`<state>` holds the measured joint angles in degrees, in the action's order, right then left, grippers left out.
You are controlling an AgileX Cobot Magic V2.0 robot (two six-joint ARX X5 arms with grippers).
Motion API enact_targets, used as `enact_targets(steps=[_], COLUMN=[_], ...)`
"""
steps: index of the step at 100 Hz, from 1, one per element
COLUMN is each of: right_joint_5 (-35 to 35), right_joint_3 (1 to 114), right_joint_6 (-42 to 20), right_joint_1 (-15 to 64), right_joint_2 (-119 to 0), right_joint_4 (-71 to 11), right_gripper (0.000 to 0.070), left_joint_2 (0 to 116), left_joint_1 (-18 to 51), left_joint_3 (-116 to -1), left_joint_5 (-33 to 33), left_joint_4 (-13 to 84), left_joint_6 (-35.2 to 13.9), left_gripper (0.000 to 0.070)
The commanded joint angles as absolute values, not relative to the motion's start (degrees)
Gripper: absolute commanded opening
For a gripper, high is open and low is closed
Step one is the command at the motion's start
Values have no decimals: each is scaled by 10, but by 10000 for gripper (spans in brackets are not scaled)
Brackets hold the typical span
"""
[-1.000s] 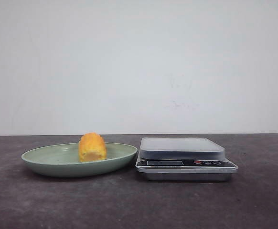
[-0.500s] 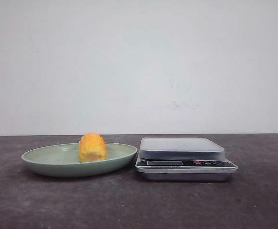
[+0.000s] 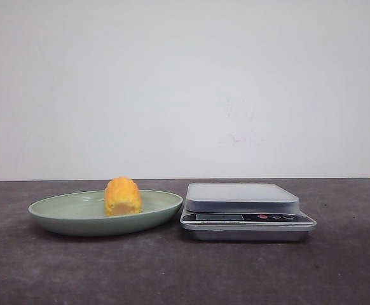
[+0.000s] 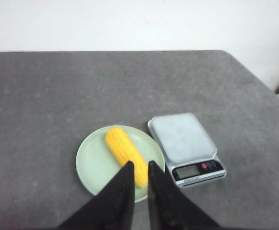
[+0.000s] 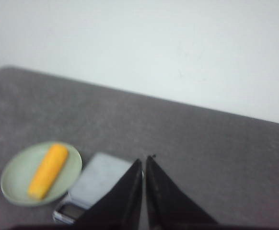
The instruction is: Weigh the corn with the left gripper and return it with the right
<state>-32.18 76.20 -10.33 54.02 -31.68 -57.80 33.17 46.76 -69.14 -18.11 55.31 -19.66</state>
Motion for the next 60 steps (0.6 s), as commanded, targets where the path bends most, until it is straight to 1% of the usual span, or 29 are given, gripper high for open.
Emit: enact_targets(steps=[1, 8, 13, 37, 60], right_joint_5=[-327, -326, -326, -316, -317], right_joint_3=[739, 706, 689, 675, 675], right_joint_6=[-109, -98, -97, -98, -98], right_joint_1=[546, 546, 546, 546, 546], right_joint_2=[-308, -296, -292, -293, -292], right_joint_4=[-533, -494, -484, -517, -517], right_gripper=[6, 6, 6, 6, 6], left_joint_2=[332, 332, 332, 332, 332], left_joint_1=[473, 473, 473, 473, 473], left_joint_3=[-699, -699, -699, -699, -699], left_joint_5=[-185, -185, -185, -184, -184], left_joint_4=[530, 517, 514, 527, 531], left_joint_6=[-188, -175, -173, -172, -172], left_gripper=[7, 7, 7, 7, 7])
